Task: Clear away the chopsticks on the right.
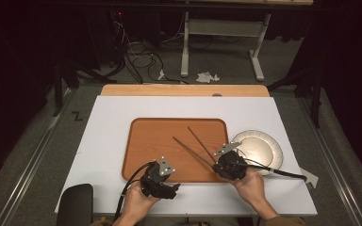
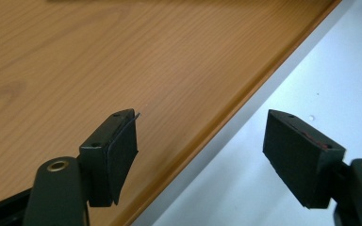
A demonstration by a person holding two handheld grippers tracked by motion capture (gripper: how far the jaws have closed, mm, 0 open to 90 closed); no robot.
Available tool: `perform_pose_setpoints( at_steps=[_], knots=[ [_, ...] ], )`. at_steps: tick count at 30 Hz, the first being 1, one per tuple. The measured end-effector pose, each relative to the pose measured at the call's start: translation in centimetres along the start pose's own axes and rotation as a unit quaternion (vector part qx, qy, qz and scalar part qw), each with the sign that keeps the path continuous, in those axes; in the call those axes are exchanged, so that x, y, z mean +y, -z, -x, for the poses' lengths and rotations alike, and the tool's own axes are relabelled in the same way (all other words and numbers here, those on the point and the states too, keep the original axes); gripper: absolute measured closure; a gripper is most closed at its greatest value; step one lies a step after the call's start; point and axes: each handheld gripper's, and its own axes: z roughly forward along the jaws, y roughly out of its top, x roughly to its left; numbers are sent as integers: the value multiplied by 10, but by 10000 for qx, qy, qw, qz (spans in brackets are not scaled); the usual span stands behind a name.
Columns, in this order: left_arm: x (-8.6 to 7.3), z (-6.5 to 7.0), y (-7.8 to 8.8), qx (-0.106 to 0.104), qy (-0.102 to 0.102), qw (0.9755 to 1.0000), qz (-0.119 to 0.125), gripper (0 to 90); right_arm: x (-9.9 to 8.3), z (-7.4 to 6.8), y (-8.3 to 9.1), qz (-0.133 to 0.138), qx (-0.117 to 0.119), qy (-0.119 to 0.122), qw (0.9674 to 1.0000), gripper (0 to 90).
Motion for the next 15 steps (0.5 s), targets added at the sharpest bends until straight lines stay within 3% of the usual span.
perform_pose_setpoints(
  at_steps=[10, 15],
  knots=[
    [0, 0, 0, -20, 1, 10000, 3, 267, -2, -1, -11, -267, -214, 45, 9994, 850],
    [0, 2, -1, -20, -31, 10000, -30, 267, -2, 0, -11, -254, -237, 69, 9994, 844]
  ],
)
